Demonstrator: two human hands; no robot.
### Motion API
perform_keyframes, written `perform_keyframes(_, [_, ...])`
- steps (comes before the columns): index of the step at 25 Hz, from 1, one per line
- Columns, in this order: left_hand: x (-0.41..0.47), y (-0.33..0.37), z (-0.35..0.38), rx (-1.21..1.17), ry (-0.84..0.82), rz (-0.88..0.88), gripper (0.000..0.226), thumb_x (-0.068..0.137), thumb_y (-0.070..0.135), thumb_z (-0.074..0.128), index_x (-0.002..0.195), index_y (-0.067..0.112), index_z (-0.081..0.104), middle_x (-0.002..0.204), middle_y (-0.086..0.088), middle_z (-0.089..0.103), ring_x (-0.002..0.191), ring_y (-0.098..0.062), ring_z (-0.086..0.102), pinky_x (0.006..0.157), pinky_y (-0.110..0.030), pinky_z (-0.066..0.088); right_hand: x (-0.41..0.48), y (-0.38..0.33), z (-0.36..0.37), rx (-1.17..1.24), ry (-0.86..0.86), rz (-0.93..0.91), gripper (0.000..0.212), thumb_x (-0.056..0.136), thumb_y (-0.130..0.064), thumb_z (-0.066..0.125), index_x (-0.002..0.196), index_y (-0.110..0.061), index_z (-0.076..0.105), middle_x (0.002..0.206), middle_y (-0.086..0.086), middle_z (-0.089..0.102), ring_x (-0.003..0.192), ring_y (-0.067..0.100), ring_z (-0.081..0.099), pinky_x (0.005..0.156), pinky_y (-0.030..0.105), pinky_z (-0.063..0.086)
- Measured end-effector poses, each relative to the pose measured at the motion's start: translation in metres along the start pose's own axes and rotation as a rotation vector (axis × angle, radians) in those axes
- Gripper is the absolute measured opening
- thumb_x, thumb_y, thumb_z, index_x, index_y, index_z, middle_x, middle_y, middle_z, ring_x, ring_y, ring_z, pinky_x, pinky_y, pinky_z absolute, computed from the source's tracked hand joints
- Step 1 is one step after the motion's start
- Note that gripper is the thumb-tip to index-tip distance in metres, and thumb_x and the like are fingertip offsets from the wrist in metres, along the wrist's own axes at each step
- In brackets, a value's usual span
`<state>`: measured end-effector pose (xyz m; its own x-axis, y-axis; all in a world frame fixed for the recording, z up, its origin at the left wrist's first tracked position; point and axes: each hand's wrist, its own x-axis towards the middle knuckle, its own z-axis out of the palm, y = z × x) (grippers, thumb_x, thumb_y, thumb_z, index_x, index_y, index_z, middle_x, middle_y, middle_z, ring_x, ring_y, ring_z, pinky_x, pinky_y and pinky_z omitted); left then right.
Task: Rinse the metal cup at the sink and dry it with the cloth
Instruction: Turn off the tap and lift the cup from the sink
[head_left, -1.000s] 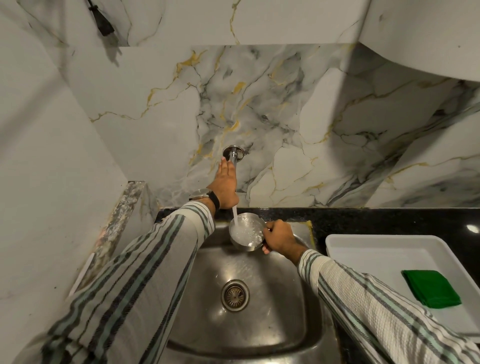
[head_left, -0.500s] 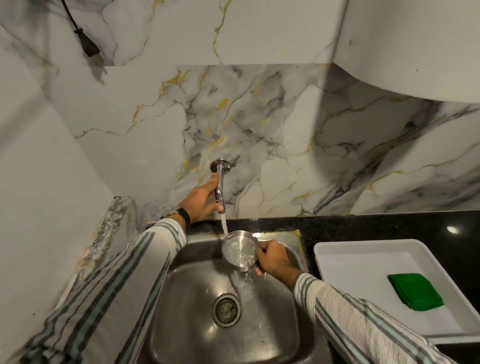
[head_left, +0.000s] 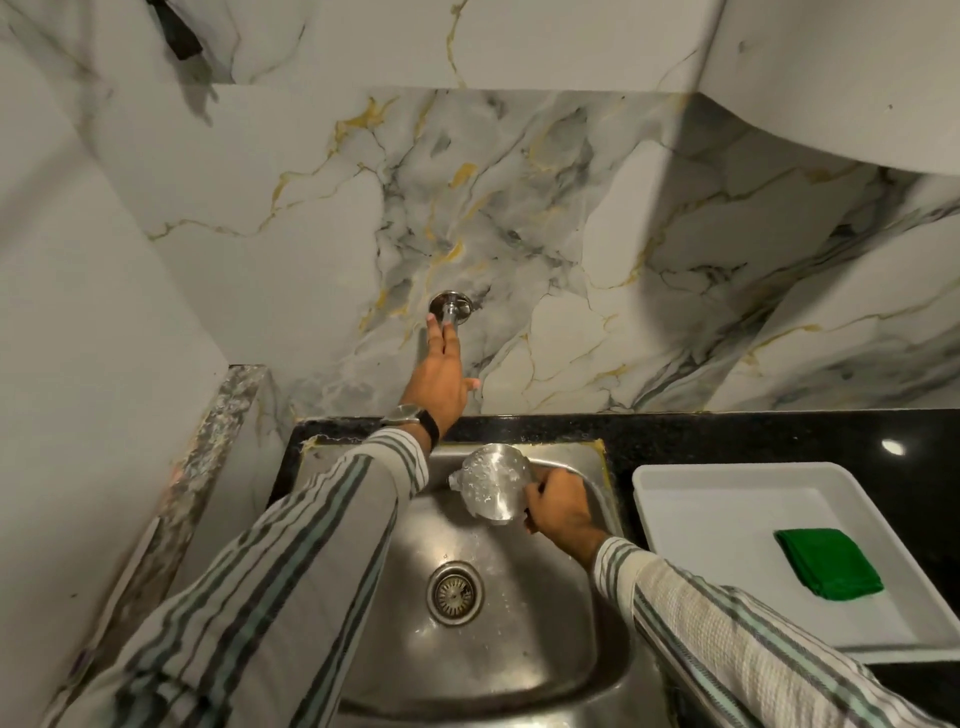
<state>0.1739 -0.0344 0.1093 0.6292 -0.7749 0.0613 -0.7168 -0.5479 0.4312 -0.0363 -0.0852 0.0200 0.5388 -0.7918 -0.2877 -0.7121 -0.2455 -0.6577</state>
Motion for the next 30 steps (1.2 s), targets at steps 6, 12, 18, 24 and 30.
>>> perform_keyframes(6, [0.002,0.005,-0.011,0.140,-0.058,-0.024,0.116,0.093,0.040,0.076,0.169,0.002,-0.003,0.177,-0.027,-0.007,0.155,-0.044,0.038,0.118,-0.048,0.049,-0.022,0.000,0.011,-0.034,0.026,-0.033,0.034,0.103,-0.015,0.058,0.074,-0.009,0.075,0.058,-0.002,0.070,0.050,0.007,0.066,0.051,0.010,0.054])
perform_keyframes(12, [-0.001,0.010,-0.011,0.223,-0.072,-0.026,0.117,0.093,0.045,0.073,0.168,-0.003,-0.004,0.175,-0.032,-0.003,0.159,-0.044,0.029,0.125,-0.046,0.041,-0.040,0.016,0.010,0.015,0.024,0.029,0.034,0.103,-0.012,0.055,0.084,0.003,0.078,0.070,0.018,0.080,0.062,0.028,0.081,0.066,0.039,0.070])
perform_keyframes(18, [-0.001,0.014,-0.011,0.295,-0.083,-0.029,0.117,0.094,0.048,0.070,0.167,-0.005,-0.004,0.175,-0.033,-0.002,0.160,-0.044,0.028,0.125,-0.045,0.040,-0.043,0.009,0.015,0.031,0.020,-0.030,0.032,0.099,-0.012,0.057,0.083,0.003,0.080,0.075,0.016,0.081,0.071,0.027,0.081,0.072,0.031,0.068])
perform_keyframes(24, [-0.002,0.011,-0.010,0.443,-0.080,0.032,0.113,0.099,0.054,0.059,0.164,-0.012,-0.005,0.173,-0.037,-0.005,0.165,-0.042,0.011,0.130,-0.040,0.031,-0.035,0.024,-0.004,0.007,0.052,0.073,0.028,0.102,-0.017,0.065,0.092,0.003,0.082,0.081,0.017,0.083,0.073,0.027,0.083,0.075,0.038,0.070])
perform_keyframes(30, [0.000,0.011,-0.011,0.552,-0.092,0.068,0.108,0.104,0.056,0.049,0.162,-0.017,-0.005,0.172,-0.040,-0.004,0.164,-0.046,0.000,0.135,-0.043,0.014,-0.034,0.009,-0.003,-0.403,0.036,-0.203,0.032,0.105,-0.016,0.055,0.131,-0.004,0.069,0.111,0.017,0.080,0.103,0.034,0.078,0.090,0.041,0.063])
